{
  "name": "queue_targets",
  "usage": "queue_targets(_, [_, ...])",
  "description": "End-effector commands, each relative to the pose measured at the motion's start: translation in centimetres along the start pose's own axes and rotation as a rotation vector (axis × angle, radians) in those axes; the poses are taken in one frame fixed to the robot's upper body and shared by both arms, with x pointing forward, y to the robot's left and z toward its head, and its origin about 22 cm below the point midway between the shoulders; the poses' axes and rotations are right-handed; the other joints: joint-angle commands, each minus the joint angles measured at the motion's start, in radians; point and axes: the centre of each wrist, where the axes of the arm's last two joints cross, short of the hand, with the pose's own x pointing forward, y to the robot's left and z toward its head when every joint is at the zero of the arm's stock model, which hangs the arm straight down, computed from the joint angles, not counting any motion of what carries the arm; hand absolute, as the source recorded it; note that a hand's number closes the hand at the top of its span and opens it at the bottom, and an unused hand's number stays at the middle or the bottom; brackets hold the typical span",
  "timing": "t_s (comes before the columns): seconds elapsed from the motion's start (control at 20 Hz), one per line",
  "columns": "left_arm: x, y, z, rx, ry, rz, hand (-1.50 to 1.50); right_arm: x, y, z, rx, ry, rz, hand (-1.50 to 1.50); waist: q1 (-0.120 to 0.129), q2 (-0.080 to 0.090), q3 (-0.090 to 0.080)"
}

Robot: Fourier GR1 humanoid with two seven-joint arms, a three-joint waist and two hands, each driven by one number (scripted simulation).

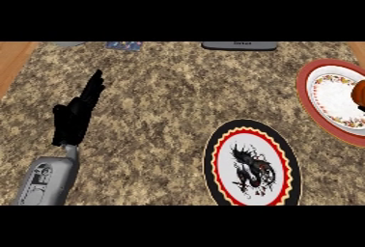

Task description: Pick the squash from the plate and place it in the plate

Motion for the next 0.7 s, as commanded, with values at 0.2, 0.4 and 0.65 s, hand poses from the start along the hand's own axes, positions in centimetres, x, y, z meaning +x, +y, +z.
queue_targets(0.2, [1.3,-0.8,-1.3,-0.020,0.004,0.003,0.00,1.4,7.4,-1.1,0.126,0.139,-0.136,-1.50,0.006,0.008,0.002])
queue_targets(0.4, [1.6,-0.1,-0.2,-0.021,-0.021,0.004,0.00,1.0,7.3,-1.0,0.085,0.140,-0.179,-1.50,0.020,0.010,0.003])
queue_targets(0.65, [-0.1,-0.3,-0.1,0.003,-0.018,-0.005,0.00,0.7,6.0,-1.1,0.045,0.063,-0.403,-1.50,0.002,0.008,0.002])
